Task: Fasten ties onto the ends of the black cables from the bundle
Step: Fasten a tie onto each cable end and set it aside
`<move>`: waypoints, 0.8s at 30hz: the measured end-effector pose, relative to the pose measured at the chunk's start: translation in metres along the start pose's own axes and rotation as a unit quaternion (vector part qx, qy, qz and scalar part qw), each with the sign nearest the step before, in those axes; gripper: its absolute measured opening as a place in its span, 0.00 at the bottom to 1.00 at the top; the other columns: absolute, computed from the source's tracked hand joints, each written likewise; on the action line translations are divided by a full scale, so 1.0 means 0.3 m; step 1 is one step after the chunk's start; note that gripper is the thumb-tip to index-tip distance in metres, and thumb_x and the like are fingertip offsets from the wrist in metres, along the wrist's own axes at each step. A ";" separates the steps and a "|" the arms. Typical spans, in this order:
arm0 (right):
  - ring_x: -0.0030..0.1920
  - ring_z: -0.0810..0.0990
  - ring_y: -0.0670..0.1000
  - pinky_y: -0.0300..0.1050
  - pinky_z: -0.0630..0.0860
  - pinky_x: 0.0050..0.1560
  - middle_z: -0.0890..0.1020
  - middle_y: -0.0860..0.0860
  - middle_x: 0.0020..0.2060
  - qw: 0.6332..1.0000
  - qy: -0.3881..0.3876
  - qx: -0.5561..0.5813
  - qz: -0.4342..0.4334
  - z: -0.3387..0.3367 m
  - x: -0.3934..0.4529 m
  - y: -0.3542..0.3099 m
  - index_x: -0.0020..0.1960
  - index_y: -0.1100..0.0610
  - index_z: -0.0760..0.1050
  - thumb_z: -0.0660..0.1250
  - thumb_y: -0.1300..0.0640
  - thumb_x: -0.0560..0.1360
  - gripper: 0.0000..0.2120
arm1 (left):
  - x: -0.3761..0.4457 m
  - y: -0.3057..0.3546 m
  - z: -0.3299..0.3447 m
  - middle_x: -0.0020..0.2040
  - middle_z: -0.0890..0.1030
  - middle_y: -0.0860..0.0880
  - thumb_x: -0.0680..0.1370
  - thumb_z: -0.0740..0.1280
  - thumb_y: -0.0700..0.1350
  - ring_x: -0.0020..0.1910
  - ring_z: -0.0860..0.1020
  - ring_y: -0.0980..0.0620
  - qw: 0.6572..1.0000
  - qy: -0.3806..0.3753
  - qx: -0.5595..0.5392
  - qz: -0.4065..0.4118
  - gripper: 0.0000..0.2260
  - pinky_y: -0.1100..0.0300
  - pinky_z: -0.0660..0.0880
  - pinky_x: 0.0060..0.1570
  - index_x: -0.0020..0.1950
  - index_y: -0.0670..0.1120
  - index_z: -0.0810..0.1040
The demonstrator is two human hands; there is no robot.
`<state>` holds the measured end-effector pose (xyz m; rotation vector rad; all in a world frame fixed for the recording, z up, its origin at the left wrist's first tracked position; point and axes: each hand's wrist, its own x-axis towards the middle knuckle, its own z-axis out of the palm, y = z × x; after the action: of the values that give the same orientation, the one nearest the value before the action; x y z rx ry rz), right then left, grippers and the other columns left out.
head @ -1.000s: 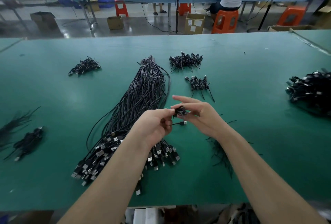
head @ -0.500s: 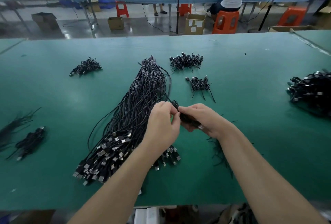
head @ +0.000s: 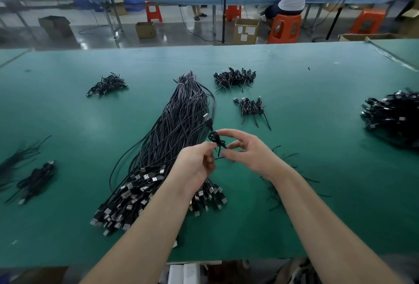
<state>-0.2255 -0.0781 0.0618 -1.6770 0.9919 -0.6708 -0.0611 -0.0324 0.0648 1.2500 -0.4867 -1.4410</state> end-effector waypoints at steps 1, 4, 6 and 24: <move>0.49 0.80 0.52 0.54 0.78 0.54 0.84 0.46 0.55 1.000 0.006 -0.003 -0.006 0.003 0.002 -0.001 0.61 0.37 0.79 0.74 0.50 0.76 0.16 | 0.004 0.001 0.000 0.27 0.69 0.51 0.79 0.68 0.37 0.26 0.67 0.54 0.998 -0.011 -0.036 -0.040 0.12 0.62 0.65 0.28 0.35 0.44 0.75; 0.37 0.69 0.54 0.49 0.68 0.40 0.83 0.51 0.40 1.000 0.025 0.008 -0.017 0.012 0.004 -0.007 0.55 0.42 0.84 0.70 0.45 0.78 0.08 | 0.004 -0.005 0.010 0.26 0.69 0.51 0.78 0.69 0.37 0.24 0.66 0.56 0.999 -0.014 -0.018 -0.047 0.11 0.64 0.64 0.26 0.35 0.43 0.77; 0.34 0.64 0.52 0.48 0.63 0.36 0.76 0.50 0.34 0.999 0.035 -0.004 -0.021 0.009 0.002 -0.014 0.52 0.44 0.85 0.69 0.43 0.78 0.08 | -0.001 -0.008 0.007 0.28 0.69 0.51 0.78 0.69 0.37 0.26 0.67 0.55 1.000 -0.012 0.009 -0.019 0.10 0.63 0.65 0.28 0.37 0.42 0.78; 0.40 0.77 0.47 0.38 0.75 0.37 0.84 0.52 0.49 0.989 -0.032 0.134 0.047 -0.016 -0.006 -0.024 0.60 0.49 0.80 0.72 0.65 0.76 0.17 | -0.023 0.002 -0.051 0.31 0.77 0.57 0.78 0.71 0.44 0.29 0.71 0.61 0.910 0.044 0.314 0.269 0.08 0.70 0.69 0.32 0.39 0.46 0.79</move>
<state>-0.2284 -0.0780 0.0701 -1.4000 0.8880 -0.6529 -0.0485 -0.0214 0.0627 1.5076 -1.1959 -0.7658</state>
